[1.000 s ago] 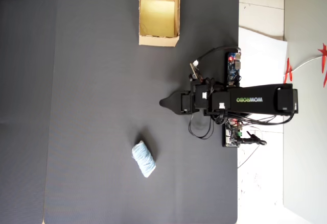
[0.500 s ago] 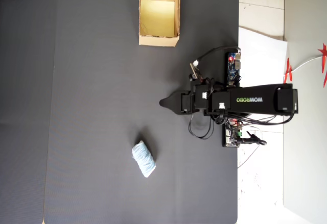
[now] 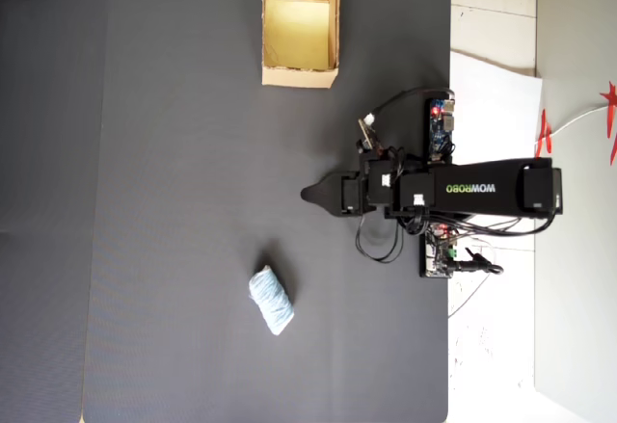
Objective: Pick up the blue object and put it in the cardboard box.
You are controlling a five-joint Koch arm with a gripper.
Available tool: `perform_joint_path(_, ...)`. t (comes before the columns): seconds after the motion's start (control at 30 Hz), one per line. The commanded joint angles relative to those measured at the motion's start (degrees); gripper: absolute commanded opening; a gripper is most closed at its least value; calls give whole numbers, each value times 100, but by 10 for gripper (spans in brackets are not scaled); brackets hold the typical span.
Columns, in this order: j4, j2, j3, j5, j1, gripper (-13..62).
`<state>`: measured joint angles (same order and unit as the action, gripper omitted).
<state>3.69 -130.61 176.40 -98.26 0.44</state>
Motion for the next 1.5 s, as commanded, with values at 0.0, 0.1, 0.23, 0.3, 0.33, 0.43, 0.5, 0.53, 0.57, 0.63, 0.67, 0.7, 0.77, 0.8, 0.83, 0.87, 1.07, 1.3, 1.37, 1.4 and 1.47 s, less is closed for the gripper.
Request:
perform_joint_path(0.0,-633,-501,229,-18,-44,340)
perform_joint_path(0.1,-633,-501,229,-18,-44,340)
perform_joint_path(0.23,-633,-510,229,-18,-44,340)
perform_joint_path(0.3,-642,-501,229,-18,-44,340)
perform_joint_path(0.33,-633,-510,229,-18,-44,340)
perform_joint_path(0.43,-633,-501,229,-18,-44,340)
perform_joint_path(0.5,-642,-501,229,-18,-44,340)
perform_joint_path(0.53,-633,-510,229,-18,-35,340)
perform_joint_path(0.57,-642,-510,229,-18,-35,340)
perform_joint_path(0.63,-633,-510,229,-18,-44,340)
perform_joint_path(0.67,-633,-501,229,-18,-44,340)
perform_joint_path(0.7,-642,-501,229,-18,-35,340)
perform_joint_path(0.77,-642,-501,229,-18,-44,340)
perform_joint_path(0.8,-642,-510,229,-18,-44,340)
perform_joint_path(0.83,-642,-510,229,-18,-44,340)
perform_joint_path(0.87,-633,-510,229,-18,-44,340)
perform_joint_path(1.07,-615,-510,229,-18,-149,340)
perform_joint_path(1.3,-369,-501,220,-18,-1134,339)
perform_joint_path(1.37,-193,-510,229,-18,-1573,339)
perform_joint_path(1.4,-141,-510,229,-18,-1731,339)
perform_joint_path(1.47,-97,-510,229,-18,-1986,339)
